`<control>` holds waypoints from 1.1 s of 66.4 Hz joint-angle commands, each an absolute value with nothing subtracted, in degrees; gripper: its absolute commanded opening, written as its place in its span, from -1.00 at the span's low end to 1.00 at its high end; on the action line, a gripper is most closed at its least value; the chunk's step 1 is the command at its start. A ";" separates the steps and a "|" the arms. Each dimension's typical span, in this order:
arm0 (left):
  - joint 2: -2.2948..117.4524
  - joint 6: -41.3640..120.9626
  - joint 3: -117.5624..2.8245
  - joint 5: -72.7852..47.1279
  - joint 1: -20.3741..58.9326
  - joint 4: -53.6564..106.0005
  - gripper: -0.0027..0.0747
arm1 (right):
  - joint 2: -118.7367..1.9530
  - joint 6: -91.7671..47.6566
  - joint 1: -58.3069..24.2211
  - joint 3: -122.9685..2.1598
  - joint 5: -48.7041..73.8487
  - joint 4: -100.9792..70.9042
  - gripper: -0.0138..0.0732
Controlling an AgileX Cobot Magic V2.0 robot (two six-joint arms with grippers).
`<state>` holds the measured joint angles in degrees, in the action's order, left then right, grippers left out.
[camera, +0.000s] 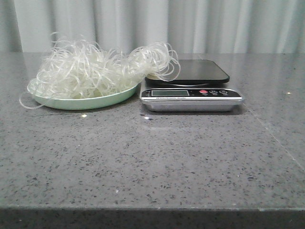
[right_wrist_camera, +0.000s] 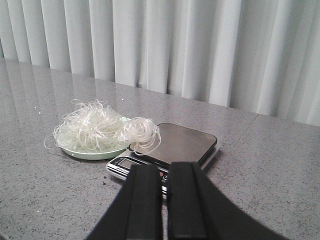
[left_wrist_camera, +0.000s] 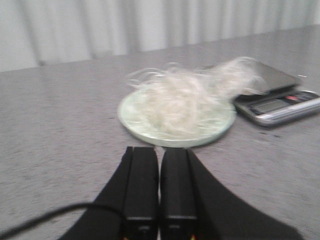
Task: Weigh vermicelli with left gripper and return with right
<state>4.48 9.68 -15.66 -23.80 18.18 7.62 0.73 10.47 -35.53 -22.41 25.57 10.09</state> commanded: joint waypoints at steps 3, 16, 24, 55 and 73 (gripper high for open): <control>2.62 9.00 -9.56 -8.95 11.19 6.86 -0.60 | 0.85 10.33 -35.10 -23.69 21.73 11.30 -0.22; -1.07 7.02 0.85 3.01 5.08 4.31 -0.60 | 0.85 10.33 -35.10 -23.69 21.73 11.30 -0.22; -1.48 6.92 0.56 0.00 3.84 4.31 -0.60 | 0.85 10.33 -35.10 -23.69 21.73 11.30 -0.22; -1.48 4.57 0.56 1.23 2.77 4.28 -0.60 | 0.85 10.33 -35.10 -23.69 21.73 11.30 -0.22; -1.48 4.57 0.56 1.23 2.77 4.28 -0.60 | 0.85 10.33 -35.10 -23.69 21.73 11.30 -0.22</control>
